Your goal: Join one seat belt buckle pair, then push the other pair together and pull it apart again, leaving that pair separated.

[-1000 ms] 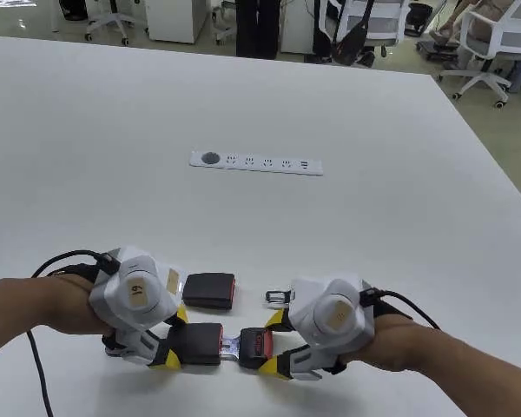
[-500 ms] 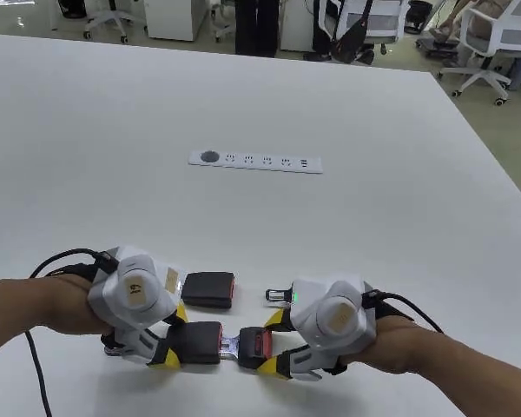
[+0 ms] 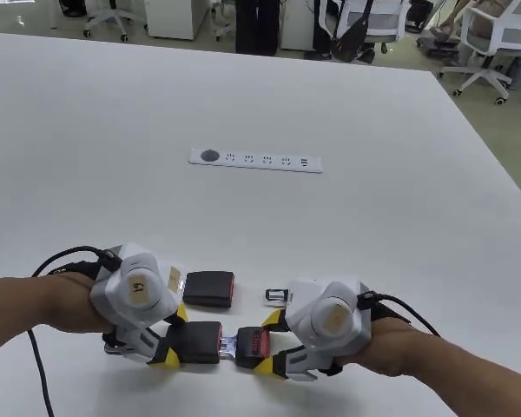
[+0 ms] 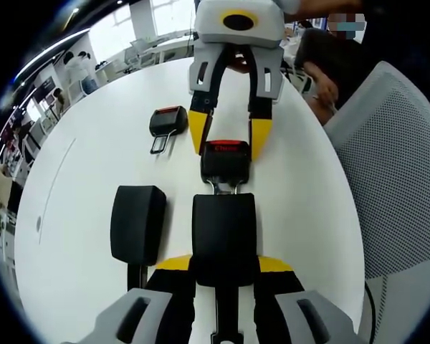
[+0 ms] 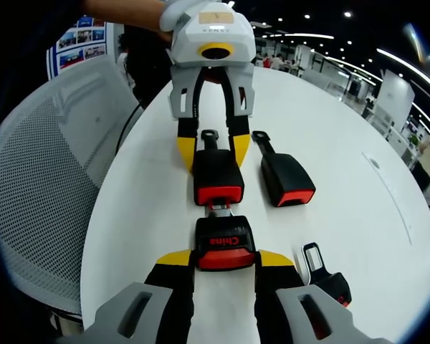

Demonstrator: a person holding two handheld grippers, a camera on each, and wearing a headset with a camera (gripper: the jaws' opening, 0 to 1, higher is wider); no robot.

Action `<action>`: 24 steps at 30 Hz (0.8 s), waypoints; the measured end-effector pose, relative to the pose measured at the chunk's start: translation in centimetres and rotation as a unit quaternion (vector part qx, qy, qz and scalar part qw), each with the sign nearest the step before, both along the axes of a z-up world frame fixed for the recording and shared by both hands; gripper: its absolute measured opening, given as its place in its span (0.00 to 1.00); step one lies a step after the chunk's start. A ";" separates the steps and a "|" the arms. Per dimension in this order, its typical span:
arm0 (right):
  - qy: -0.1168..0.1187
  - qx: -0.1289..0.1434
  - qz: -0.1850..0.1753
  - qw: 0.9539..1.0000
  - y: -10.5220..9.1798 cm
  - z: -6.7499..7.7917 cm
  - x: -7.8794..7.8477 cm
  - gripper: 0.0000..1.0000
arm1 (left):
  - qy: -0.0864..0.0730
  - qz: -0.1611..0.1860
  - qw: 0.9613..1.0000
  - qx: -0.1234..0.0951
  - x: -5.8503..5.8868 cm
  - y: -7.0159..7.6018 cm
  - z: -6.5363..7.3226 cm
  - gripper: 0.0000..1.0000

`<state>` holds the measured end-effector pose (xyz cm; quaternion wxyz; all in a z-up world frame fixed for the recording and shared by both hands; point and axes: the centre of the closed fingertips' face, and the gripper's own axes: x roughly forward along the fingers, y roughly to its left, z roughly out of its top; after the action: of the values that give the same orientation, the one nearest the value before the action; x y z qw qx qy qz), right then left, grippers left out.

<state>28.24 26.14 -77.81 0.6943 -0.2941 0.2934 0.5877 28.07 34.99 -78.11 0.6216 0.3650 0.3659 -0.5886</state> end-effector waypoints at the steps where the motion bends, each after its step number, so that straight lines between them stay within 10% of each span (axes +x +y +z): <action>1: 0.000 0.000 -0.001 1.000 0.0 0.0 0.0 0.27 | 0.000 0.000 1.000 0.000 0.0 0.0 0.0 0.32; 24: 0.006 -0.011 0.002 1.000 0.3 0.0 -0.1 0.27 | 0.004 -0.009 1.000 0.010 -0.3 -0.3 0.2 0.31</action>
<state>28.13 26.48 -77.77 0.6881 -0.2991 0.3031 0.5876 27.81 34.73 -77.86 0.6111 0.3719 0.3713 -0.5920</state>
